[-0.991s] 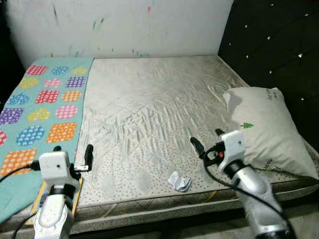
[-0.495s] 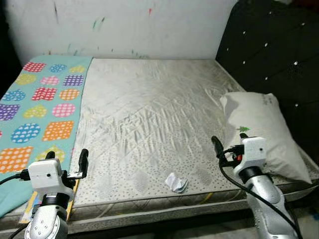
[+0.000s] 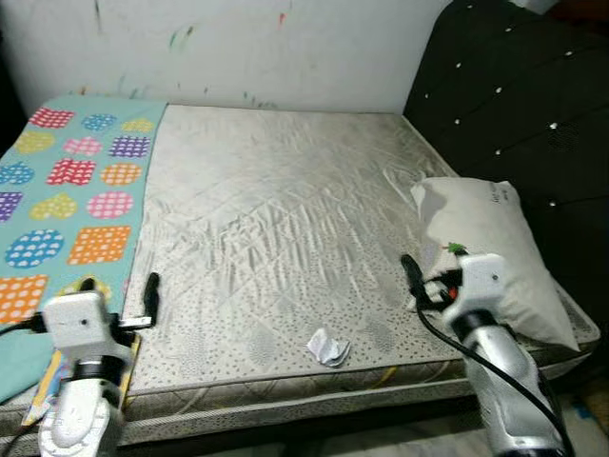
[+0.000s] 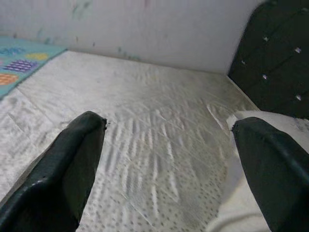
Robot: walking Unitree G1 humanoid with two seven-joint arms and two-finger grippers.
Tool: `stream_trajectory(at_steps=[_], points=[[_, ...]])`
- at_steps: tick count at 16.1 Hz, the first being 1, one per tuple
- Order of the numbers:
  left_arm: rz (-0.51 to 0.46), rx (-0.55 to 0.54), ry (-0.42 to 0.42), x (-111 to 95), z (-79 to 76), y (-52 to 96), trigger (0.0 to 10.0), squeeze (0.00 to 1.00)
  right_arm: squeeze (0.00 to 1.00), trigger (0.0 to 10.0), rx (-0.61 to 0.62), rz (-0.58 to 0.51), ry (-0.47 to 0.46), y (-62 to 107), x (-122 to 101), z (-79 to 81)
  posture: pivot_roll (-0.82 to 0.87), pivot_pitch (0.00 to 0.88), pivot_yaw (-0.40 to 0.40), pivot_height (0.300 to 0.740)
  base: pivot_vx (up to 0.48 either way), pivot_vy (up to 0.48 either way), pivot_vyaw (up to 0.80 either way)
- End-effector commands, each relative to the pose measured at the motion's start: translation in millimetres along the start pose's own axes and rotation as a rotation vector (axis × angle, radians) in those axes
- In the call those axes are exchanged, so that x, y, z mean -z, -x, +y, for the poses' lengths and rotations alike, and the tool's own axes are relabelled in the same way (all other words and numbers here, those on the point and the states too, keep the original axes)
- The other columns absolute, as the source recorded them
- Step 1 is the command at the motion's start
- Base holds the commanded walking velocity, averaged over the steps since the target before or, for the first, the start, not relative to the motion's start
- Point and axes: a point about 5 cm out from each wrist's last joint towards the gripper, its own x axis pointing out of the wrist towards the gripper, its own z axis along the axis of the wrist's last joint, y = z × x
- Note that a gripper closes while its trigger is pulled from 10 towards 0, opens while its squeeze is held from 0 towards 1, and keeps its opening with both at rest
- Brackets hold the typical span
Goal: Clean up the room
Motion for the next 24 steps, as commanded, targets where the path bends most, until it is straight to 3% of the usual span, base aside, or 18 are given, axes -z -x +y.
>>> stream_trajectory(at_steps=[1, 7, 10, 15, 18, 22, 24], points=[[-0.007, -0.016, 0.004, -2, 4.0, -2.1, 10.0, 0.00, 0.00, 10.0, -0.016, -0.004, -0.010, -6.7, -5, 2.9, 0.06, 0.000, -0.131, 0.740, 0.000, 0.000, 0.00], [-0.019, -0.017, 0.031, -5, -6.2, -6.5, 10.0, 0.00, 0.00, 10.0, -0.091, 0.014, -0.062, -16.8, -9, 21.8, 0.06, 0.000, -0.134, 0.740, 0.000, 0.000, 0.00], [-0.012, -0.010, 0.032, -6, -9.6, -3.4, 10.0, 0.00, 0.00, 10.0, -0.147, 0.068, -0.036, -18.3, -8, 28.3, 0.06, 0.000, -0.140, 0.740, 0.000, 0.000, 0.00], [-0.001, -0.029, 0.056, -4, -17.7, 3.6, 10.0, 0.00, 0.00, 10.0, -0.146, 0.057, 0.005, -15.3, -11, 19.0, 0.06, 0.000, -0.180, 0.740, 0.000, 0.000, 0.00], [0.002, -0.050, 0.069, -3, -18.6, 4.9, 10.0, 0.00, 0.00, 10.0, -0.181, 0.062, 0.021, -18.6, -14, 23.8, 0.06, 0.000, -0.203, 0.740, 0.000, 0.000, 0.00], [0.005, -0.048, 0.059, -1, -15.5, 0.3, 10.0, 0.00, 0.00, 10.0, -0.147, 0.040, -0.013, -20.6, -14, 27.2, 0.06, 0.000, -0.147, 0.740, 0.000, 0.000, 0.00], [-0.011, 0.001, 0.052, -8, -20.9, -13.8, 10.0, 0.00, 0.00, 10.0, -0.095, 0.015, -0.053, -19.3, -12, 28.3, 0.06, 0.000, -0.083, 0.740, 0.000, 0.000, 0.00]])
